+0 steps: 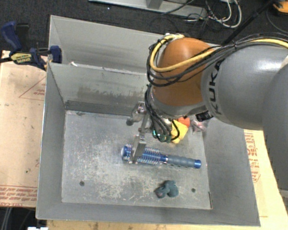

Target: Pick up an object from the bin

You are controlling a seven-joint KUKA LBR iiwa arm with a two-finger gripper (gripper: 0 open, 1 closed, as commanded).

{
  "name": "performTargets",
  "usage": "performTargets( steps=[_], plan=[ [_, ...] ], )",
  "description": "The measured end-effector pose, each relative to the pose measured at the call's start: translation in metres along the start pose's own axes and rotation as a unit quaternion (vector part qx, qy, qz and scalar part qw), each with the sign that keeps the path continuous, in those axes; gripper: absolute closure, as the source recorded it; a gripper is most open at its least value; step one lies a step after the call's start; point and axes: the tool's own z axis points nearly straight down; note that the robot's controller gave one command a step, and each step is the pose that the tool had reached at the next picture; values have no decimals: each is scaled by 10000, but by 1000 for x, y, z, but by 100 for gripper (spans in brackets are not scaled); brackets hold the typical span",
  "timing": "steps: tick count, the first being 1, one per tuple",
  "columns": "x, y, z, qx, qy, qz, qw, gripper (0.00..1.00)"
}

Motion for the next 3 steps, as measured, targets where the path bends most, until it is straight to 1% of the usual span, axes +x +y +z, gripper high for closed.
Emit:
performTargets(
  steps=[1,2,3],
  plan=[
    [27,-89,71,11,-27,-1191,9929,0],
    [27,-87,71,0,-29,-1201,9928,100],
    [13,-57,-116,6,-92,-1358,9907,100]
  ],
)
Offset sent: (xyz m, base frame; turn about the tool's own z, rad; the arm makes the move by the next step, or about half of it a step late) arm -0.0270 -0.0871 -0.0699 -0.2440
